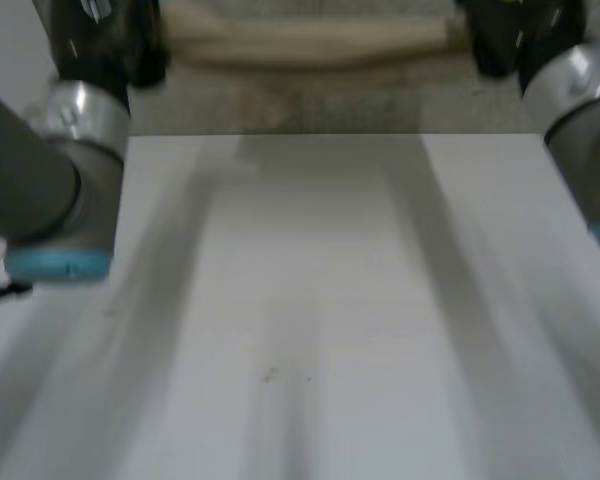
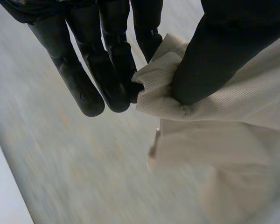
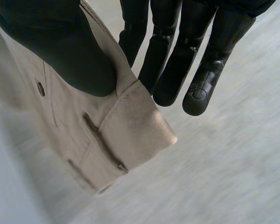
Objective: Fold the shorts.
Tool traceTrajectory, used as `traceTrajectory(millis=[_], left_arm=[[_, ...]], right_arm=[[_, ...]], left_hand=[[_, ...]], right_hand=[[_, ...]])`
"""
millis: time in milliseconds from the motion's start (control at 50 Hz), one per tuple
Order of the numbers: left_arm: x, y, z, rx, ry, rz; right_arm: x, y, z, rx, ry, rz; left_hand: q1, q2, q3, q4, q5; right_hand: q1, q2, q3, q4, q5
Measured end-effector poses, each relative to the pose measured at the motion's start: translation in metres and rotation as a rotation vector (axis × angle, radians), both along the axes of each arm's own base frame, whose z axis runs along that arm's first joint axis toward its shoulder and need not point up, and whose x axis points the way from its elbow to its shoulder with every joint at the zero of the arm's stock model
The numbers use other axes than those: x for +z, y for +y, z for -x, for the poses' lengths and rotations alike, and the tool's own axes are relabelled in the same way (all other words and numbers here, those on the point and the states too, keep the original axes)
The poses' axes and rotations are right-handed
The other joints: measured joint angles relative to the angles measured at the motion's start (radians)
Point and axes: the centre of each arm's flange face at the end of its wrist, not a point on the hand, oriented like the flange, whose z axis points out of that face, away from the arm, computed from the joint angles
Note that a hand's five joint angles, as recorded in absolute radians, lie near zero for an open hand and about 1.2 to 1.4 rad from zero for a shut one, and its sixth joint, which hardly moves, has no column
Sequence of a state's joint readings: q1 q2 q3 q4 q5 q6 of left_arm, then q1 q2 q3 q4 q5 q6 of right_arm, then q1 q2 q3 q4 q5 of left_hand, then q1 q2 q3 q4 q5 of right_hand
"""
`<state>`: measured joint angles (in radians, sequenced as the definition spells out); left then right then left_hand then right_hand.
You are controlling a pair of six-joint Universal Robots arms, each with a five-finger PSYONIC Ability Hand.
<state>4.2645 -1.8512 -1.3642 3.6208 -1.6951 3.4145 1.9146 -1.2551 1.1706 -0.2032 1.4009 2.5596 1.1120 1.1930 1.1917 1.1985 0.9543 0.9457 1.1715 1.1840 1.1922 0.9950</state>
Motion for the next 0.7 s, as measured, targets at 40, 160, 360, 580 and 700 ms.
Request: traceTrajectory(millis=[40, 160, 360, 580, 700], left_arm=[[-0.017, 0.004, -0.002, -0.003, -0.019, -0.053], [-0.102, 0.032, -0.014, -0.008, -0.114, -0.318], [-0.175, 0.076, -0.034, -0.006, -0.244, -0.624], [-0.167, 0.116, -0.052, -0.009, -0.304, -0.762], [-0.139, 0.127, -0.056, -0.021, -0.277, -0.702]], right_arm=[[-0.014, 0.003, 0.001, 0.0, 0.018, -0.051], [-0.101, 0.019, 0.008, 0.002, 0.121, -0.345], [-0.183, 0.033, 0.012, 0.001, 0.211, -0.593], [-0.176, 0.07, 0.023, 0.015, 0.234, -0.634], [-0.176, 0.087, 0.029, 0.041, 0.245, -0.66]], left_hand=[[0.0, 0.0, 0.0, 0.0, 0.0], [0.0, 0.0, 0.0, 0.0, 0.0], [0.0, 0.0, 0.0, 0.0, 0.0], [-0.469, -0.522, -0.517, -0.531, -0.461], [-0.648, -0.727, -0.72, -0.739, -0.672]], right_hand=[[0.0, 0.0, 0.0, 0.0, 0.0], [0.0, 0.0, 0.0, 0.0, 0.0], [0.0, 0.0, 0.0, 0.0, 0.001], [0.0, 0.0, 0.0, 0.0, 0.001], [0.0, 0.0, 0.0, 0.0, 0.001]])
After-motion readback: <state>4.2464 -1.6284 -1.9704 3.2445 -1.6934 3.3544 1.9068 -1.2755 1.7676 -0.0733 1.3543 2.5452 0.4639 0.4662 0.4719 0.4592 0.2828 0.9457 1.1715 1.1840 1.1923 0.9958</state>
